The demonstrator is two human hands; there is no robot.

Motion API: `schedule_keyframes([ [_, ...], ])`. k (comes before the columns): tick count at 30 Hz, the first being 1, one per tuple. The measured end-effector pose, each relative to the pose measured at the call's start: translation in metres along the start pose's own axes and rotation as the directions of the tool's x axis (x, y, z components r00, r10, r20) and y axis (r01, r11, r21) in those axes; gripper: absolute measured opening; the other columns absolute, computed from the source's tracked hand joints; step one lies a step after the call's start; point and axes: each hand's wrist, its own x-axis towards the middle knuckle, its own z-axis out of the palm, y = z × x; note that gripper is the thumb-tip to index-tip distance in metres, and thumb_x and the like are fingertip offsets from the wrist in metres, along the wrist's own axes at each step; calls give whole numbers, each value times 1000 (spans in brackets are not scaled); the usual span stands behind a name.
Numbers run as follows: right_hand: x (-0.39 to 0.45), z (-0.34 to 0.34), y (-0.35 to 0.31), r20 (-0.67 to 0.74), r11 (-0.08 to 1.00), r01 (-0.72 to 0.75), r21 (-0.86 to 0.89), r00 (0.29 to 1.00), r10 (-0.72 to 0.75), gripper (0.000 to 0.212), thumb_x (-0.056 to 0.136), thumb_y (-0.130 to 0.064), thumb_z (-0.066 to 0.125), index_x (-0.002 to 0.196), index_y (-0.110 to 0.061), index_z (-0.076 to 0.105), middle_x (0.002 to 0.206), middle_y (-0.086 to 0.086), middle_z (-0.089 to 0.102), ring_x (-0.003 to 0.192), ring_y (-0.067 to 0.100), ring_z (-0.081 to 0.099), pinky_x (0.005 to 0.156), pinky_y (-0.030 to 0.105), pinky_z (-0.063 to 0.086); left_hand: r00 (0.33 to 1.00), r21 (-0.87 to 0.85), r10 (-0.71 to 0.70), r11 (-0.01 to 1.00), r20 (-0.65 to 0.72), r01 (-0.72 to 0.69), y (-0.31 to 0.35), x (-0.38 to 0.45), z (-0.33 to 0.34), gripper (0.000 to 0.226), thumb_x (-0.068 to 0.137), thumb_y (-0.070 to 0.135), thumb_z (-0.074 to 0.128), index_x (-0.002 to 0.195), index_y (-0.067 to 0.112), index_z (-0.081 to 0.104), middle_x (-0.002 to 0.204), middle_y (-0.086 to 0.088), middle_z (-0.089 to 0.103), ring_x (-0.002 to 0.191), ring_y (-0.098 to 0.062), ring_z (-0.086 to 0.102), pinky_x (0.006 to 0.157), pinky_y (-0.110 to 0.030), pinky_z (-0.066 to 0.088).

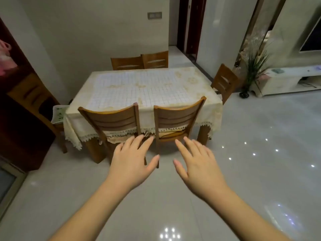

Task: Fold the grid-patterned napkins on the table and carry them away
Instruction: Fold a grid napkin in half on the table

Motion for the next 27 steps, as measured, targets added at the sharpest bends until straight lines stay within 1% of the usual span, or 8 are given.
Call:
schedule_keyframes([
  [2,5,-1,11,25,997,-54,57,998,53,60,92,-51,34,142,-23,47,140,6,55,127,27,53,102,45,45,999,-63,-35,997,3,35,9,10,6,80,79,71,10,150,38,30,154,8,36,143,-16,30,114,-41,29],
  [4,11,10,27,25,996,-72,58,997,71,60,92,-52,32,143,-24,46,141,5,54,128,26,52,102,44,44,998,-56,-59,997,-14,58,16,21,17,79,79,71,10,150,39,28,154,10,35,144,-15,28,114,-40,28],
  [9,41,21,53,122,989,-54,141,992,37,75,86,-59,3,154,-31,16,160,-1,23,147,21,21,118,37,17,997,-33,-75,997,34,77,26,55,35,74,83,69,16,150,40,27,156,11,32,145,-12,25,116,-40,27],
  [12,60,30,55,146,984,-48,170,989,23,73,88,-59,5,155,-31,13,161,-1,20,147,20,18,118,36,15,994,-17,-93,995,63,94,26,72,51,68,88,66,22,150,39,27,155,10,33,144,-12,26,115,-39,27],
  [14,75,36,52,161,985,-35,171,987,7,77,84,-60,-2,155,-32,11,162,-2,19,148,20,16,119,36,13,991,-14,-96,995,94,97,21,84,60,64,92,64,28,150,39,26,156,9,32,145,-13,24,116,-39,25],
  [17,101,49,44,183,984,-17,177,983,-16,80,82,-61,-3,155,-32,11,162,-2,18,148,19,16,119,37,13,987,-20,-110,993,119,113,5,102,71,62,94,63,32,151,39,25,157,9,30,145,-13,23,116,-39,22],
  [21,145,67,26,190,986,2,168,981,-34,76,86,-60,4,154,-31,17,160,-1,24,147,21,21,118,38,18,985,-37,-134,990,110,139,-35,134,82,63,94,63,32,151,38,24,157,8,30,145,-14,23,116,-40,24],
  [27,229,83,-9,159,995,0,97,987,-16,70,89,-57,15,151,-28,30,155,2,35,142,23,32,114,40,27,993,-72,-89,993,82,95,-97,190,85,69,88,67,23,150,37,30,154,5,35,144,-16,27,113,-42,28],
])
